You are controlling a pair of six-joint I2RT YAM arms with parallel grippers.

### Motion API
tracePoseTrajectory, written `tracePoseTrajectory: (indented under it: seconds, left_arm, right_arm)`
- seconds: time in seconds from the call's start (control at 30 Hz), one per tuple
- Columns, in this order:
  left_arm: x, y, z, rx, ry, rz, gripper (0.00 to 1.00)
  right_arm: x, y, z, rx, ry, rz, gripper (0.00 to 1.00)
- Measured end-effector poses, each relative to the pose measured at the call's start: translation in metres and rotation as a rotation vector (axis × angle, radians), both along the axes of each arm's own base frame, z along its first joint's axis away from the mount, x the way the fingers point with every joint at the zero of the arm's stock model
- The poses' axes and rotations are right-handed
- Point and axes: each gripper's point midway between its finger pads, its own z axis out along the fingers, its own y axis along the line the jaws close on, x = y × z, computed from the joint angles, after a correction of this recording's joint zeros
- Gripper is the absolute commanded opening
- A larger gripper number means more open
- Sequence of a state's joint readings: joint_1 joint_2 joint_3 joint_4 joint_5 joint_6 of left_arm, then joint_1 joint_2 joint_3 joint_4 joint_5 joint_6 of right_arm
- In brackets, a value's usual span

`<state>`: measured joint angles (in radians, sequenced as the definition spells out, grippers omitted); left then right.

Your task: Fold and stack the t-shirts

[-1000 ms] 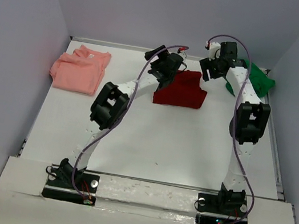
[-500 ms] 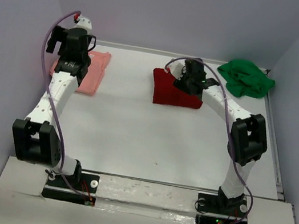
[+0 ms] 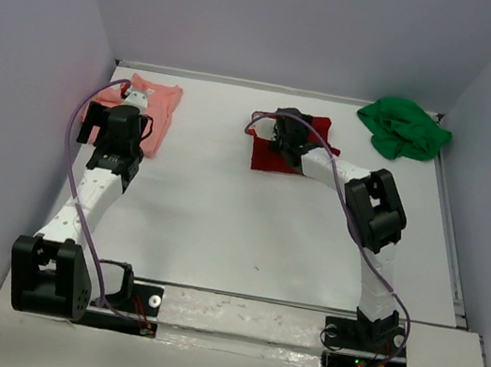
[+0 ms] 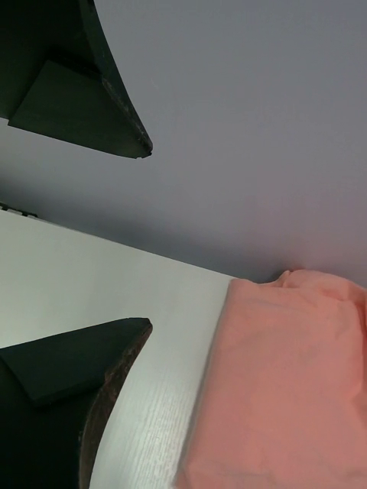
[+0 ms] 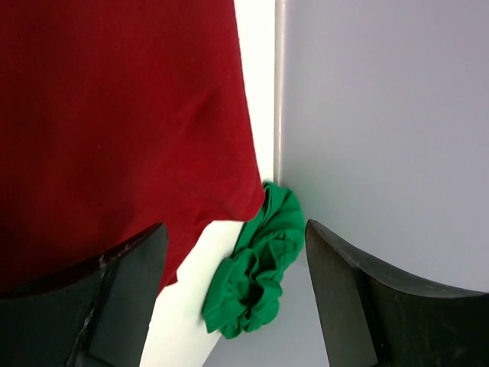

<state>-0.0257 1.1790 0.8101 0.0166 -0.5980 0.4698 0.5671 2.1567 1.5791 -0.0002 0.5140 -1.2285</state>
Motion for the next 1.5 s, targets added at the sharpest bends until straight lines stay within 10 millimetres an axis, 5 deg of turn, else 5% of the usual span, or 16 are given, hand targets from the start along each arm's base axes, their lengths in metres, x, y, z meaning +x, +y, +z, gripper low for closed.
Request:
tracePoseTrajectory:
  seconds: [0.4,0.6,1.03,1.33,1.5]
  left_arm:
    - [0.003,-0.002,0.009,-0.014,-0.048,-0.012,0.99]
    - [0.004,-0.004,0.011,-0.021,-0.054,-0.025,0.99]
    - [0.005,-0.01,0.008,-0.044,-0.051,-0.056,0.99]
    - [0.012,-0.016,0.028,-0.068,-0.067,-0.091,0.99]
    - [0.019,-0.021,0.049,-0.07,-0.109,-0.11,0.99]
  right_arm:
    - [-0.001,0.038,-0.022,-0.06,-0.013,0.059,0.79]
    - [-0.003,0.044,-0.05,-0.084,-0.043,0.06,0.79]
    - [0.004,0.047,-0.048,-0.06,-0.178,0.003,0.81]
    - [0.01,0.048,-0.025,-0.07,-0.195,0.002,0.84]
    - [0.021,0.041,0.028,-0.021,-0.275,-0.023,0.85]
